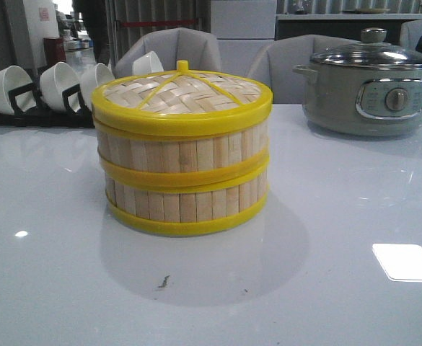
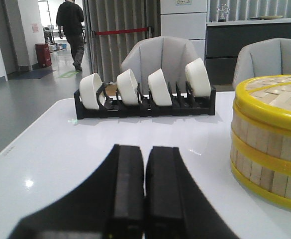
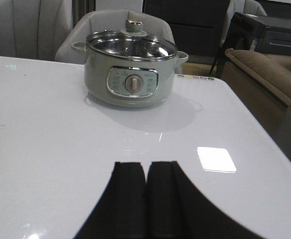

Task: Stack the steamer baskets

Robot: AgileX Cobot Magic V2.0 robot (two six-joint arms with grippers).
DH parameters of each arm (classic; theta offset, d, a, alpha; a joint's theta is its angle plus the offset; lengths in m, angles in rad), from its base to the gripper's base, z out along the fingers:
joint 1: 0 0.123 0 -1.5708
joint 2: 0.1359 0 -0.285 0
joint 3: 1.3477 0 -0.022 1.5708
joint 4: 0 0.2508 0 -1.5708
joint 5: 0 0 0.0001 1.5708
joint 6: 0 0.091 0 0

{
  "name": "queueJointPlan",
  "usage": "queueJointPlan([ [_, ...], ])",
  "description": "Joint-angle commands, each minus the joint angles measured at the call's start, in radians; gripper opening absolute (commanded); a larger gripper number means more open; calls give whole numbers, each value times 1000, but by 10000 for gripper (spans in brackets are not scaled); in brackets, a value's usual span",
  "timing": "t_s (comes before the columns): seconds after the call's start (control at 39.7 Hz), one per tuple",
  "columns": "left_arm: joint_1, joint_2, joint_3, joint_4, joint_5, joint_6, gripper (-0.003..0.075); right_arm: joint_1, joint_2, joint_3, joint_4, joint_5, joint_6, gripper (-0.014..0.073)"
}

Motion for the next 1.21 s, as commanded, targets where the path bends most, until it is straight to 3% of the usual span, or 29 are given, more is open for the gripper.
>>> queueJointPlan([
  [0.0,-1,-15,3,-8,-90,0,85,-6,7,-30,-10,-81,1,79],
  [1.19,-1,-15,3,-19,-90,-2,85,-6,7,-30,-10,-81,1,79],
])
